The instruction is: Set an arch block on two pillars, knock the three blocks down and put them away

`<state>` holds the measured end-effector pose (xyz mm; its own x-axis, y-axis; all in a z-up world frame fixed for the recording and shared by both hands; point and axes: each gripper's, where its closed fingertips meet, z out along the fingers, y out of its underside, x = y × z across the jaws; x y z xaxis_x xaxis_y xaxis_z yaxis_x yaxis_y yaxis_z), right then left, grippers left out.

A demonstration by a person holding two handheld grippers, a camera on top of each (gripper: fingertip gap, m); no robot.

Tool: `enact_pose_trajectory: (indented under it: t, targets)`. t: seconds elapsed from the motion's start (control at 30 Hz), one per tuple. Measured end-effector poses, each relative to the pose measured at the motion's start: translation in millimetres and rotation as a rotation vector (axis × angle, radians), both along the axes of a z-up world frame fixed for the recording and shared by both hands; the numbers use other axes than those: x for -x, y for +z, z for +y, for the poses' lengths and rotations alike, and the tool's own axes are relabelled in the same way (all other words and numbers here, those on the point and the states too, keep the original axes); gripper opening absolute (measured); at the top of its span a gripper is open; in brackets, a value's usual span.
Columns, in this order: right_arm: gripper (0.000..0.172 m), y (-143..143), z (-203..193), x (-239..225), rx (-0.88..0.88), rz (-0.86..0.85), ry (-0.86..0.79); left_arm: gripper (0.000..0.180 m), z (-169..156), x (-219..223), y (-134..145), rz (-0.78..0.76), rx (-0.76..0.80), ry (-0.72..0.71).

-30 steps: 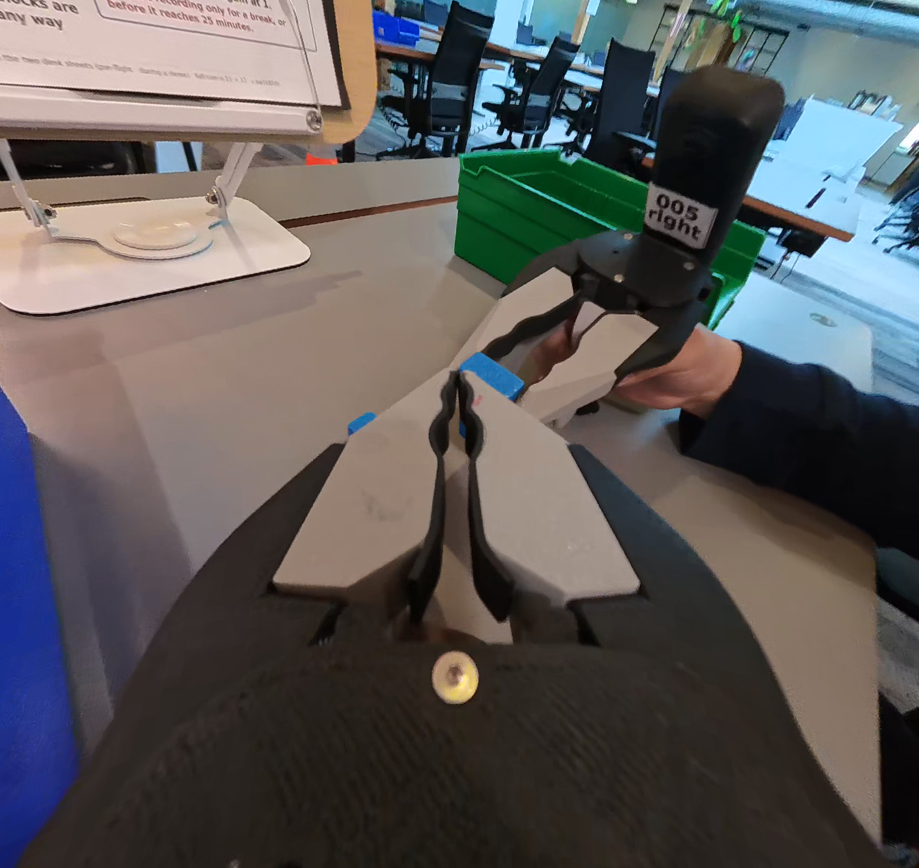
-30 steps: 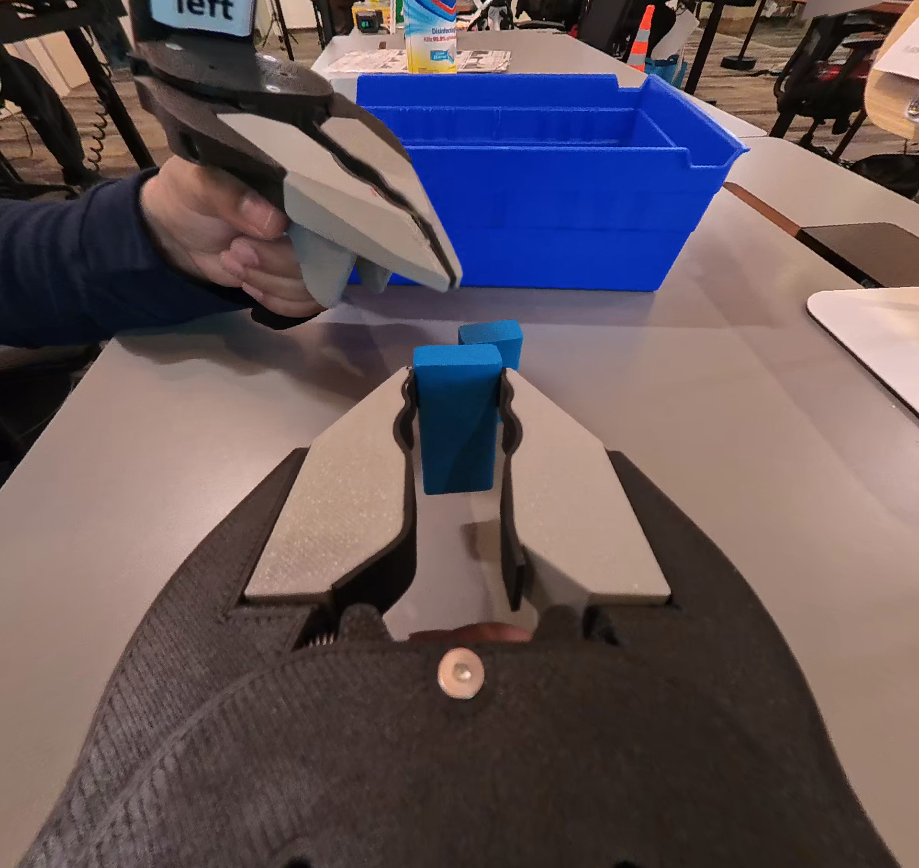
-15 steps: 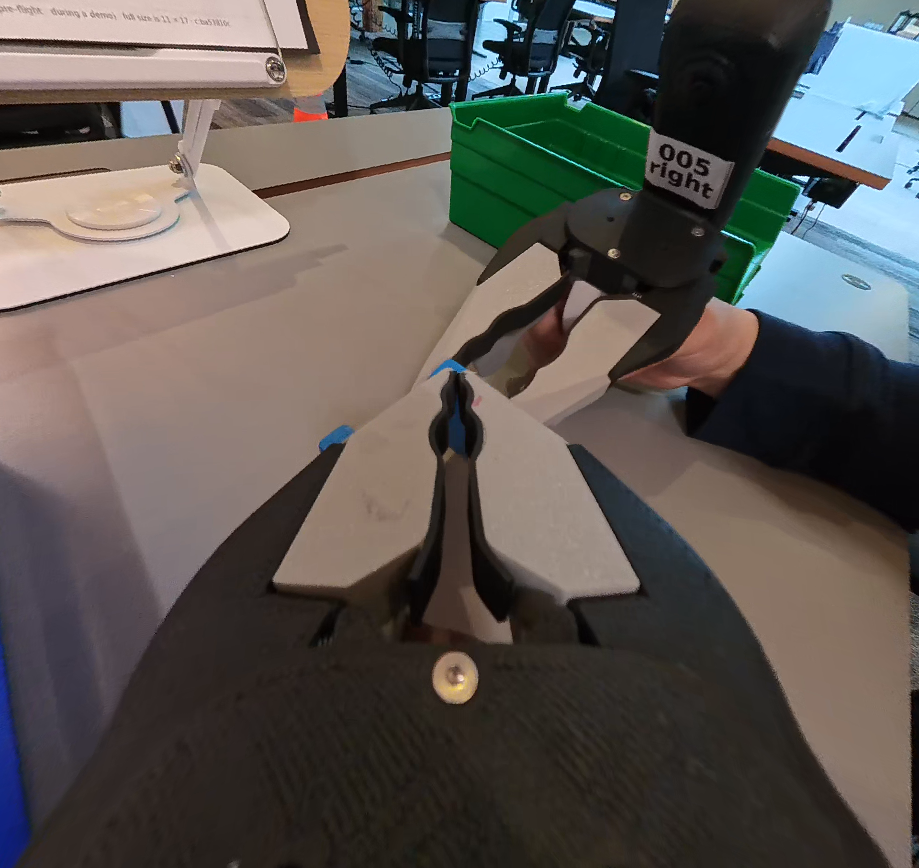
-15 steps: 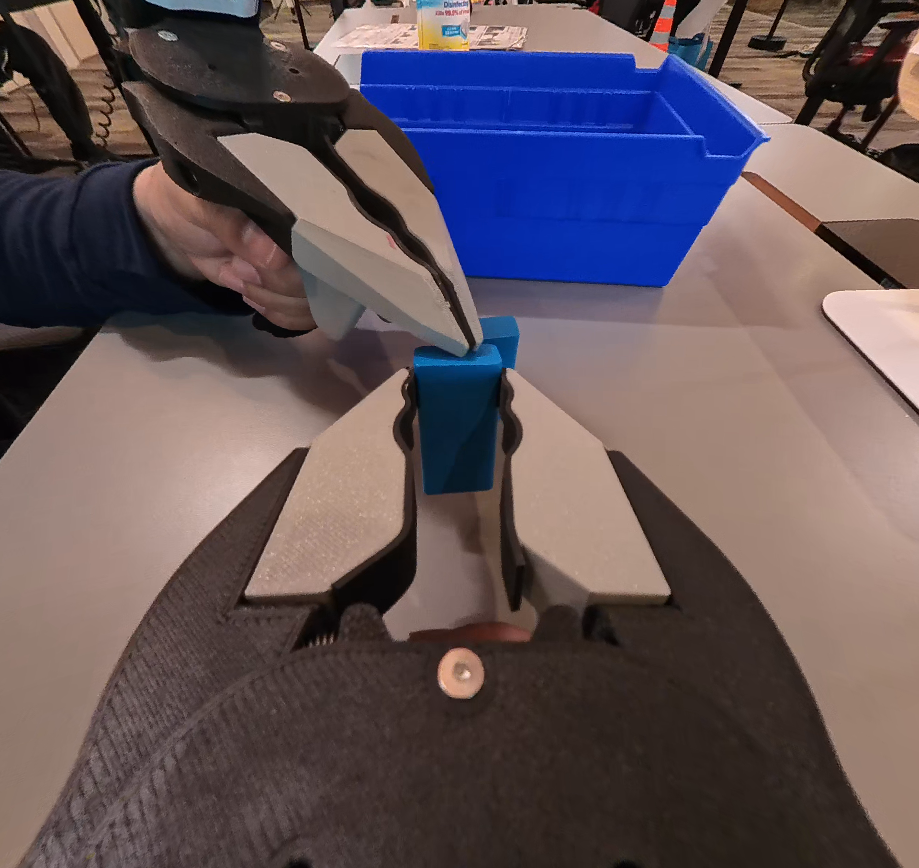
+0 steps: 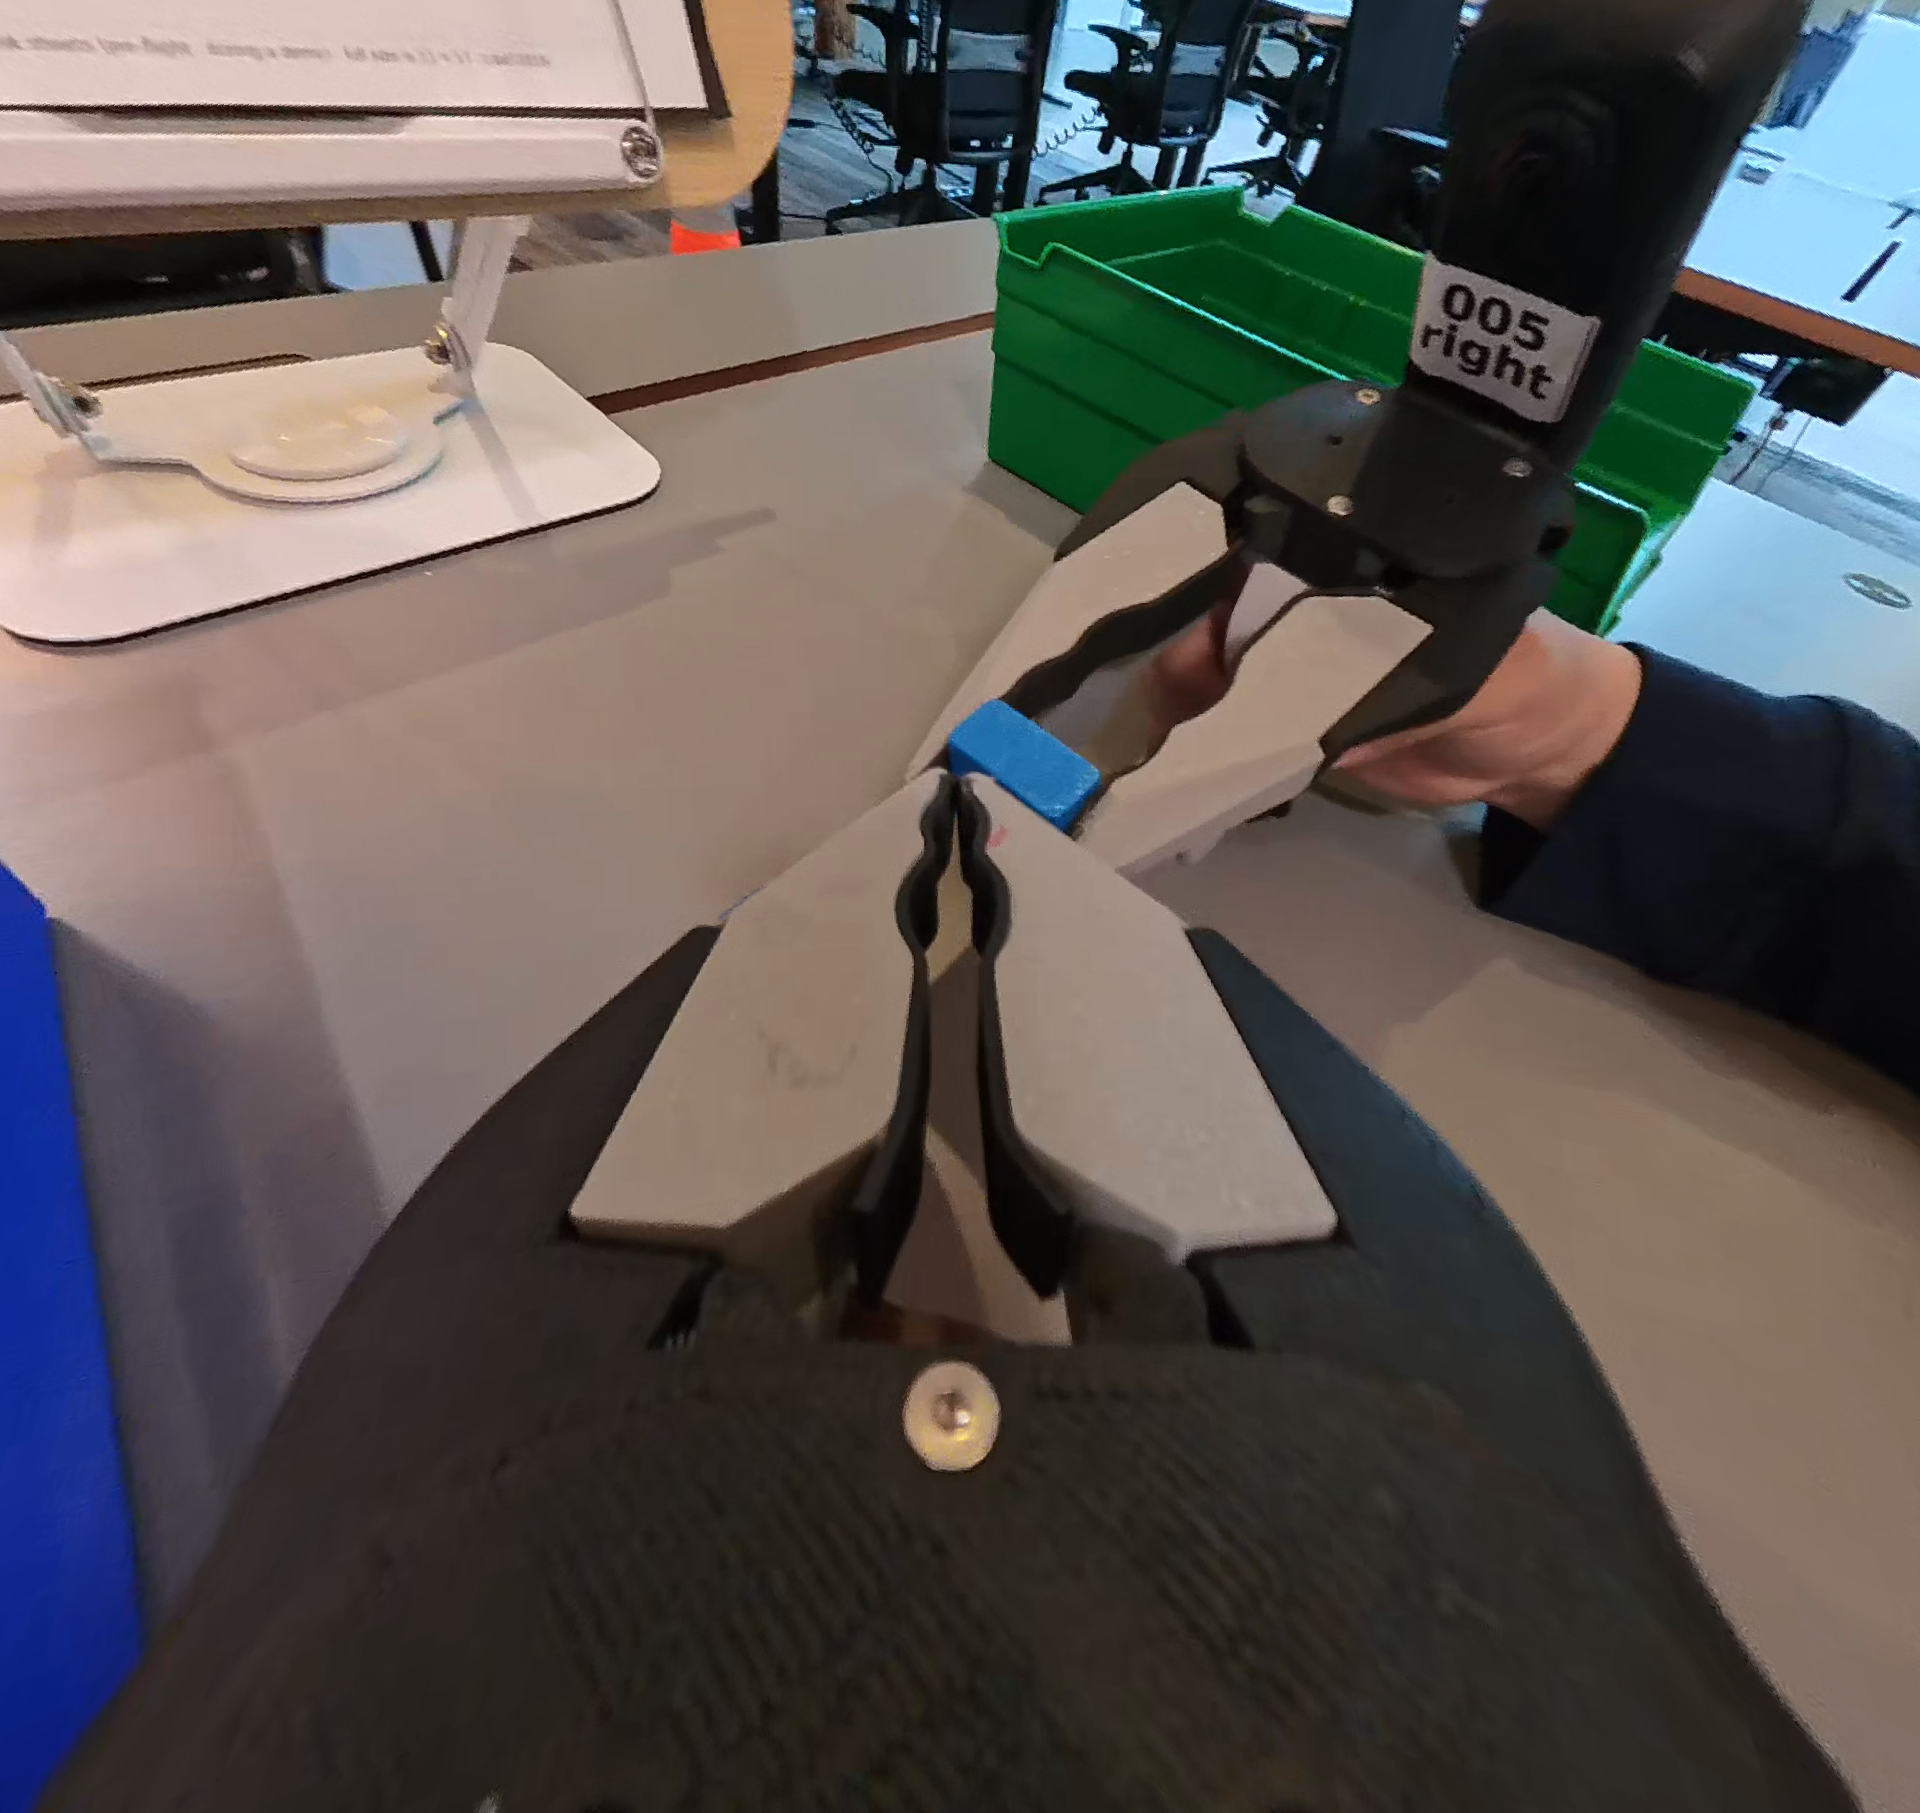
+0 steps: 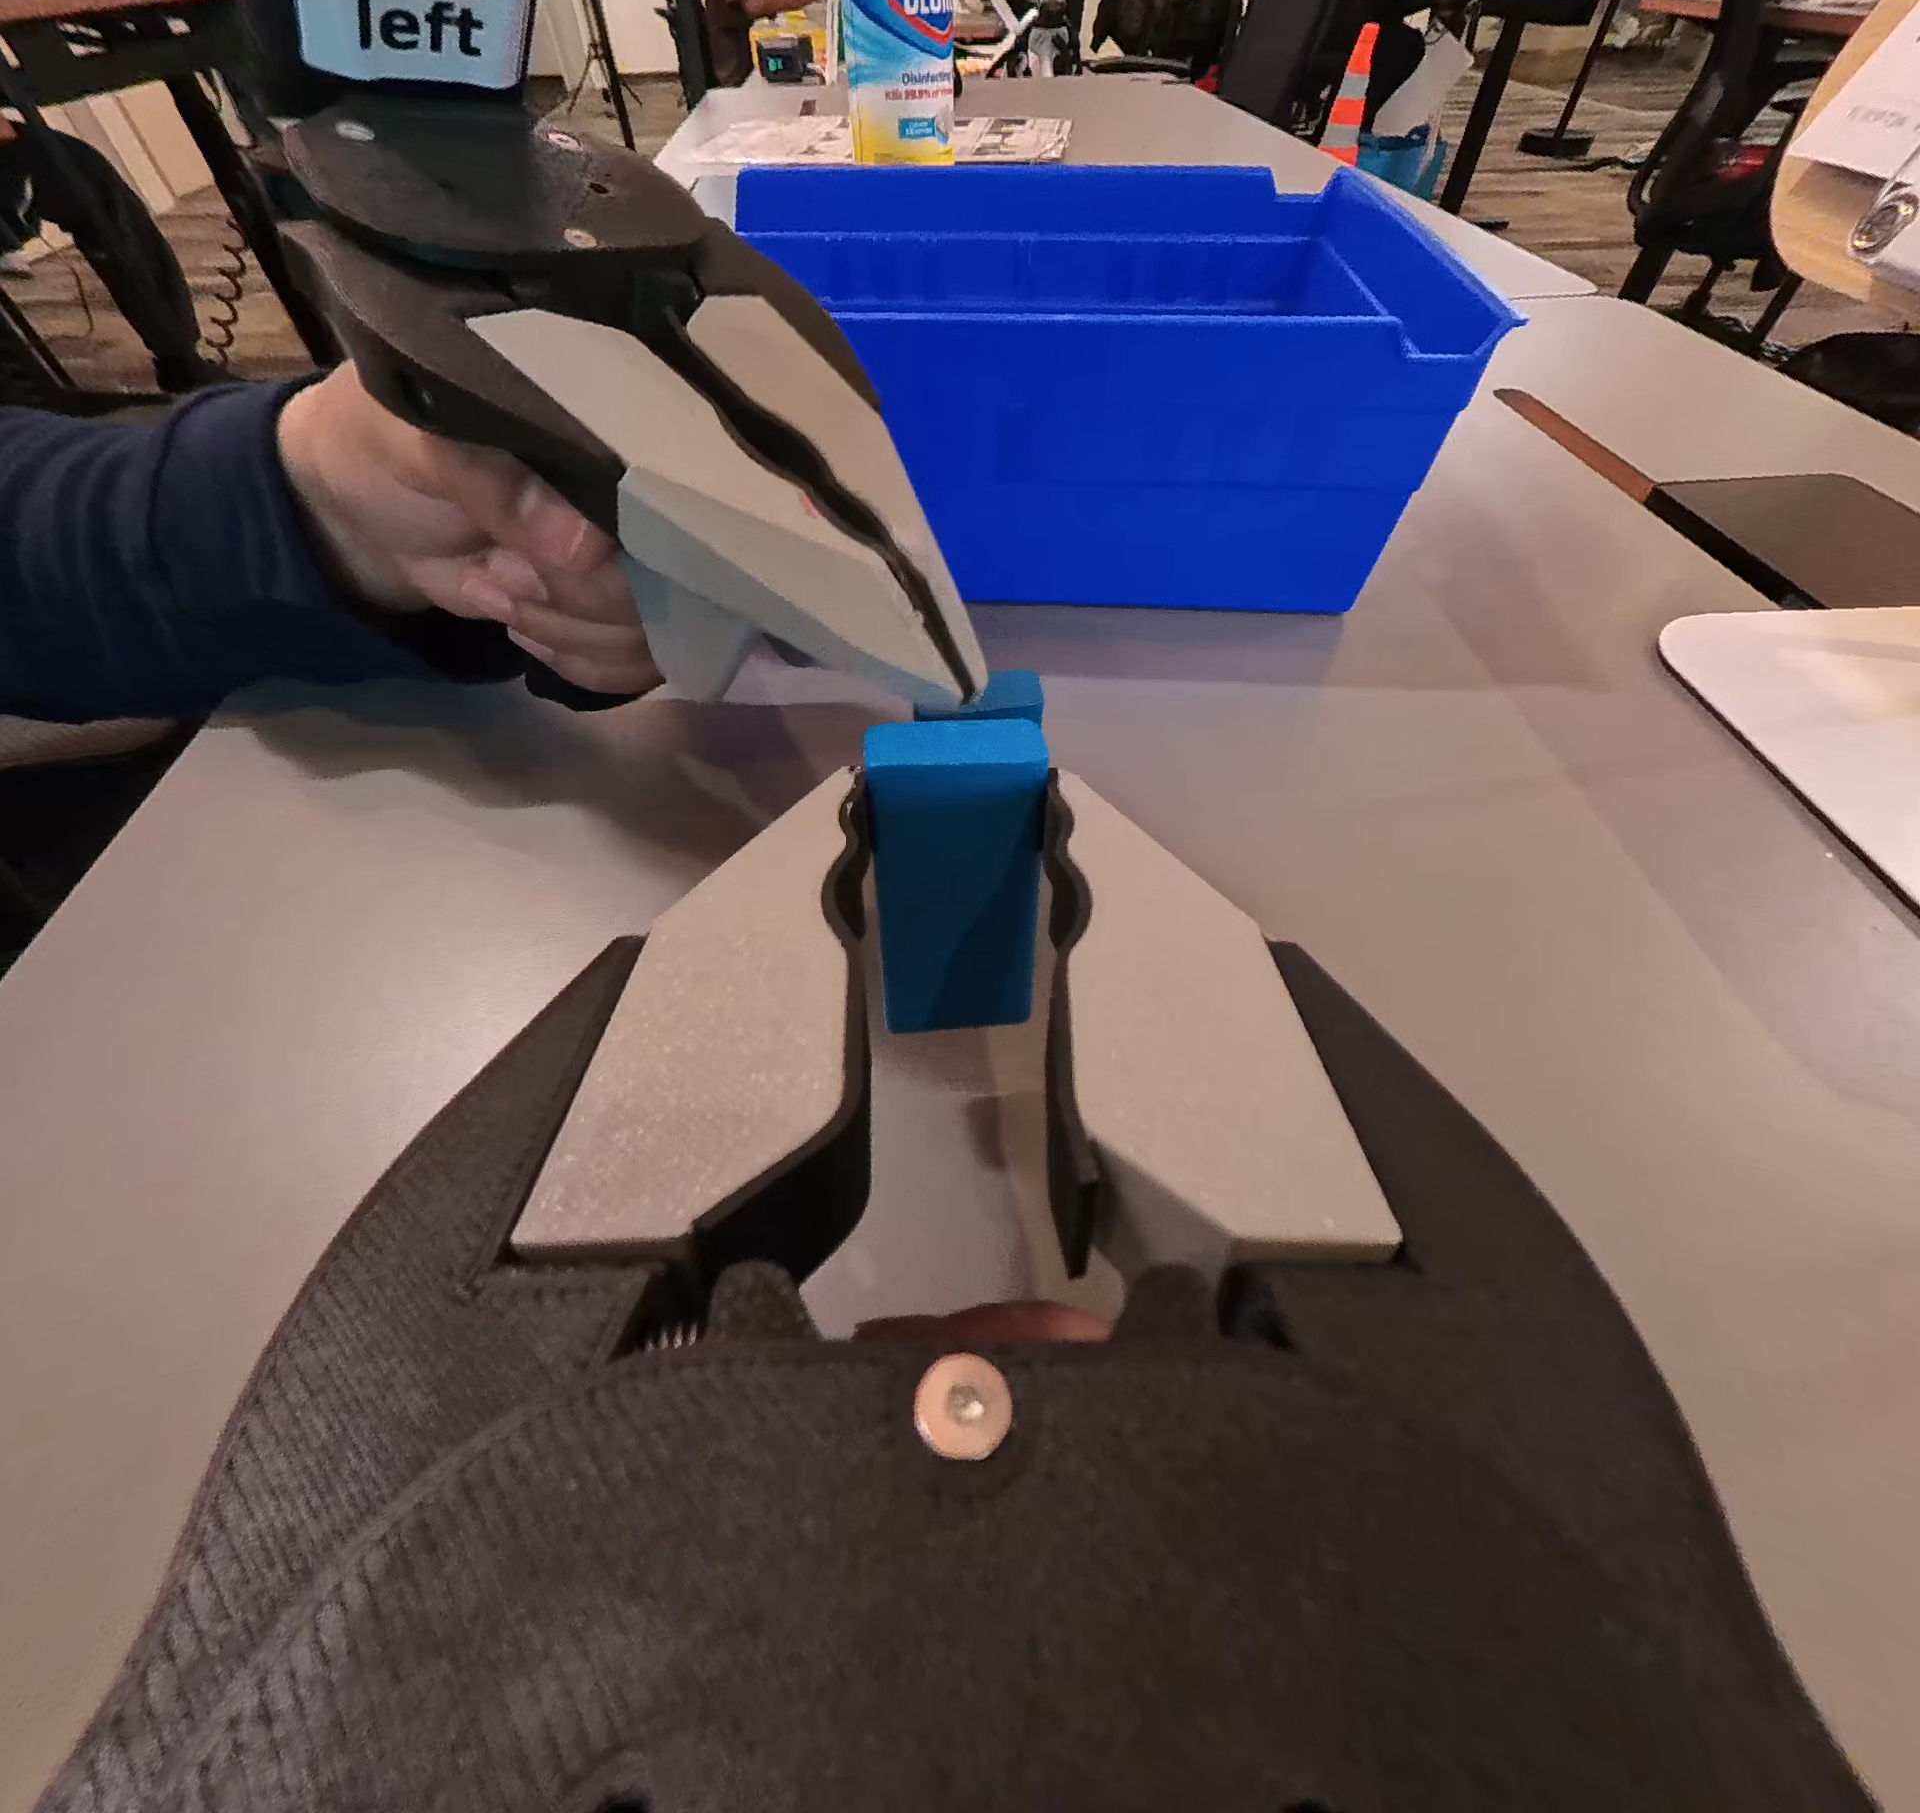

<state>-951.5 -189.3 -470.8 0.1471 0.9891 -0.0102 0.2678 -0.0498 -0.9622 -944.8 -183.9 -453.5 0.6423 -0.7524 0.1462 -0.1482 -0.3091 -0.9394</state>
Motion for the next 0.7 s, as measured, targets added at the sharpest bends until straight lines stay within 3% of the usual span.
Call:
enact_pose_trajectory:
  t: [0.2, 0.7]
  targets:
    - [0.03, -1.7, 0.3, 0.5, 0.01, -0.01, 0.005, 0.0, 1.3, -5.1, -12.3, 0.083, -0.004, 0.003]
    - [0.03, -15.2, 3.7, -0.7, 0.007, -0.104, -0.019, 0.0, 3.0, -4.0, -15.1, 0.08, 0.012, 0.016]
